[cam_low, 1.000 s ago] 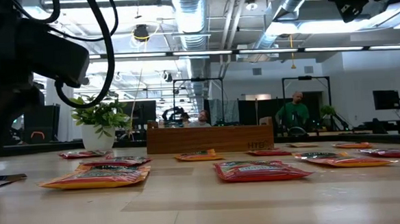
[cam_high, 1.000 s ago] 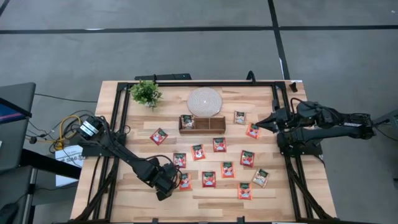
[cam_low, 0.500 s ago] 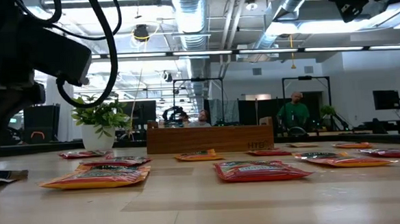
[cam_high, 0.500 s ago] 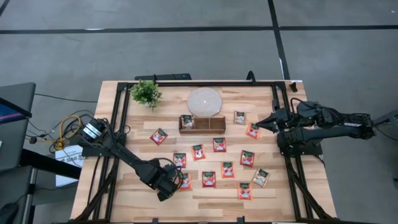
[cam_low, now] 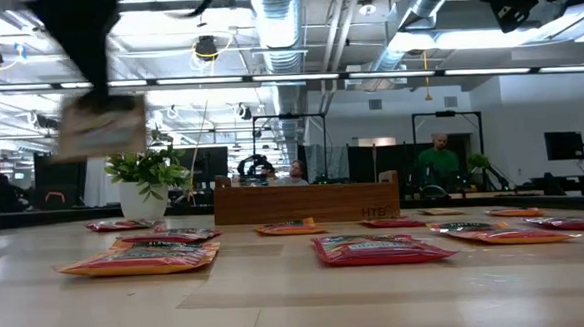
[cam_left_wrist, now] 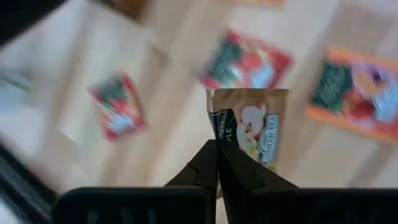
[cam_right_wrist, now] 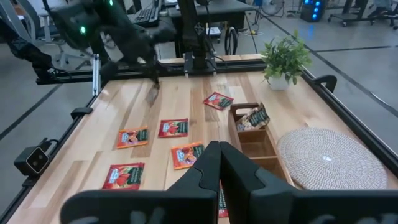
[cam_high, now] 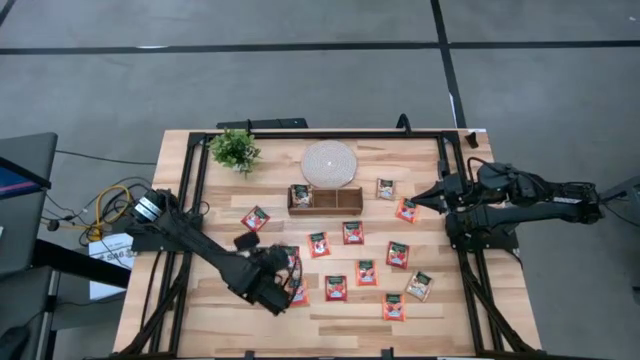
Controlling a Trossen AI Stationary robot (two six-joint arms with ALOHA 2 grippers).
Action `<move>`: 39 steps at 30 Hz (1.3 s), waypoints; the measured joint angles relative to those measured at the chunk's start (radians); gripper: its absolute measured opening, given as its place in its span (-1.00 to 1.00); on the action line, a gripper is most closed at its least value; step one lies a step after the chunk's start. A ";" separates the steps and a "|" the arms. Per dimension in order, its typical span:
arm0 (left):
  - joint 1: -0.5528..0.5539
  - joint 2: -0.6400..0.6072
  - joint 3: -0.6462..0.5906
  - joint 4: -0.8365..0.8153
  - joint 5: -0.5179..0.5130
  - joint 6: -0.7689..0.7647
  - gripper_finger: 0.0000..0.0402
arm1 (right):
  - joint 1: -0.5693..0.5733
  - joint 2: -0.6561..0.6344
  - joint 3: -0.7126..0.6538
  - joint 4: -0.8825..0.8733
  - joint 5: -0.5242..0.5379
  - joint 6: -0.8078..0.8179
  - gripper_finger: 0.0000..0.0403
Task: Pick & Place Tea
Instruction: Put the brown tea bag into the left of the wooden organizer
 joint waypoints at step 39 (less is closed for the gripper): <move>0.522 0.198 0.078 0.323 -0.367 0.976 -1.00 | 0.000 0.000 0.000 -0.001 -0.023 0.026 -1.00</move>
